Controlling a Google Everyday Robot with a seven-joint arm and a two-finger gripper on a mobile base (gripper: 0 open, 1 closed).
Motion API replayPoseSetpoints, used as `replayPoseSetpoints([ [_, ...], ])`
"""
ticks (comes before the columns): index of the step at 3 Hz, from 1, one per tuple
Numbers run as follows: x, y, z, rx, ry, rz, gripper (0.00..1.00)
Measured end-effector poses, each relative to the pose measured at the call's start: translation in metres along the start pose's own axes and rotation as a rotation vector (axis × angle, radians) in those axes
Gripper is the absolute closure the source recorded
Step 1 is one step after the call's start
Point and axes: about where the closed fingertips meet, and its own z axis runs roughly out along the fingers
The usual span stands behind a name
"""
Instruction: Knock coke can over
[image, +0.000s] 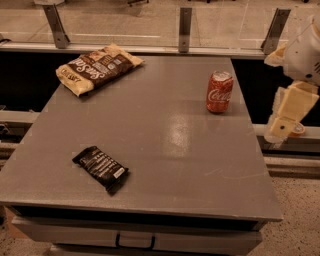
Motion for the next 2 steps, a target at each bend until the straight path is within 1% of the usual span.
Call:
replayPoseSetpoints([
  [1, -0.006, -0.043, 0.033, 0.002, -0.088, 0.005, 0.00],
  [2, -0.015, -0.073, 0.070, -0.028, -0.191, 0.020, 0.00],
])
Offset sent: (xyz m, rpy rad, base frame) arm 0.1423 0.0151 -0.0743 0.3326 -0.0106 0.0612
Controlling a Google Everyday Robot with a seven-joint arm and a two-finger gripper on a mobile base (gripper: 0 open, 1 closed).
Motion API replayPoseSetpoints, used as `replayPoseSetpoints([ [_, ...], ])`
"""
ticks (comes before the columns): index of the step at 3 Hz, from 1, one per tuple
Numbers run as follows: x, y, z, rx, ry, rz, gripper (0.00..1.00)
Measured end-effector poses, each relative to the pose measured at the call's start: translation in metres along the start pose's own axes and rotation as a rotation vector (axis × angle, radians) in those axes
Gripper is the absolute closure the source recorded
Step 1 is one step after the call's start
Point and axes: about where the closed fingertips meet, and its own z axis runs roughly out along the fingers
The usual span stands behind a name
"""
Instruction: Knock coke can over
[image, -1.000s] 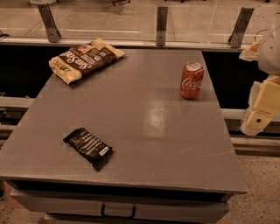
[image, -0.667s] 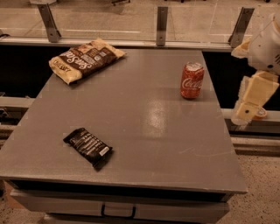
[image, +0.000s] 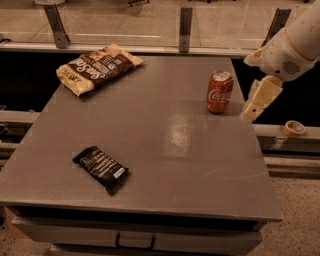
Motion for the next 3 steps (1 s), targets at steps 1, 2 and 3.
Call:
replayPoseSetpoints([
  [1, 0.004, -0.025, 0.037, 0.004, -0.076, 0.033, 0.00],
  [2, 0.010, -0.040, 0.063, 0.001, -0.153, 0.100, 0.00],
  [3, -0.001, -0.029, 0.081, -0.064, -0.286, 0.198, 0.00],
])
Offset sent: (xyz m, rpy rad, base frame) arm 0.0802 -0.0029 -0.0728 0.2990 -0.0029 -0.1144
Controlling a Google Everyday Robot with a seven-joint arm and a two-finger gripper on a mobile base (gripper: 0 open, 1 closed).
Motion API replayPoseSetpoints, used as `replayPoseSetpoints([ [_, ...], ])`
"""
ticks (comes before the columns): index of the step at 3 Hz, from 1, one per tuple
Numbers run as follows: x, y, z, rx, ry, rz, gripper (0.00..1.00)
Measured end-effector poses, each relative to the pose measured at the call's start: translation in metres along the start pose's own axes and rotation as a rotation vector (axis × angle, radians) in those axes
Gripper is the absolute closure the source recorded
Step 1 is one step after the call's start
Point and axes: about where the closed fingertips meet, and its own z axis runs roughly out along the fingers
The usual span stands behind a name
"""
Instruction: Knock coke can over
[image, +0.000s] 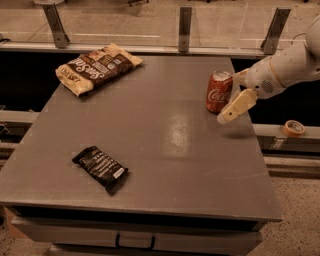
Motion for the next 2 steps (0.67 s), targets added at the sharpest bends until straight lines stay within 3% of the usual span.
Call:
replayPoseSetpoints([
  [1, -0.027, 0.028, 0.016, -0.092, -0.103, 0.024, 0.00],
  [2, -0.077, 0.074, 0.022, -0.223, -0.207, -0.017, 0.00],
])
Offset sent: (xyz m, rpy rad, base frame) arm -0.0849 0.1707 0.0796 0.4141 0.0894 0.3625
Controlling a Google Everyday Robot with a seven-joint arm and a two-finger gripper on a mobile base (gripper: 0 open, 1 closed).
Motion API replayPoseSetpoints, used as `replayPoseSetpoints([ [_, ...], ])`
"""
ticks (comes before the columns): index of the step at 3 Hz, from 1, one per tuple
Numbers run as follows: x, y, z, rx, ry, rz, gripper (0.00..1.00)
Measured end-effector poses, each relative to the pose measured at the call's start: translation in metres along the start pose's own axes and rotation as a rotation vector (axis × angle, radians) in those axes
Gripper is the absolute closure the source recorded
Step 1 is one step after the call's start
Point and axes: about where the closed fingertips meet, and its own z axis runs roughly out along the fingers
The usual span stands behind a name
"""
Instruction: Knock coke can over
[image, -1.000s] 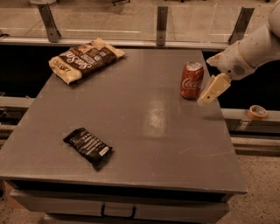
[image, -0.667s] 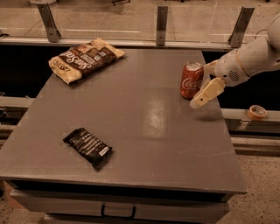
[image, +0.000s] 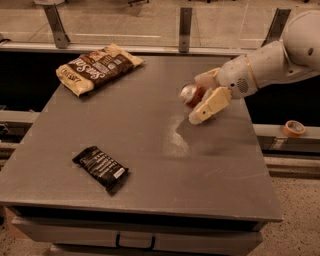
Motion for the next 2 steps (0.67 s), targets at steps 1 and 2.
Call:
replayPoseSetpoints([
  [1, -0.058, 0.048, 0.013, -0.129, -0.098, -0.076, 0.00],
  [2, -0.089, 0.079, 0.018, -0.189, -0.143, -0.121, 0.00],
])
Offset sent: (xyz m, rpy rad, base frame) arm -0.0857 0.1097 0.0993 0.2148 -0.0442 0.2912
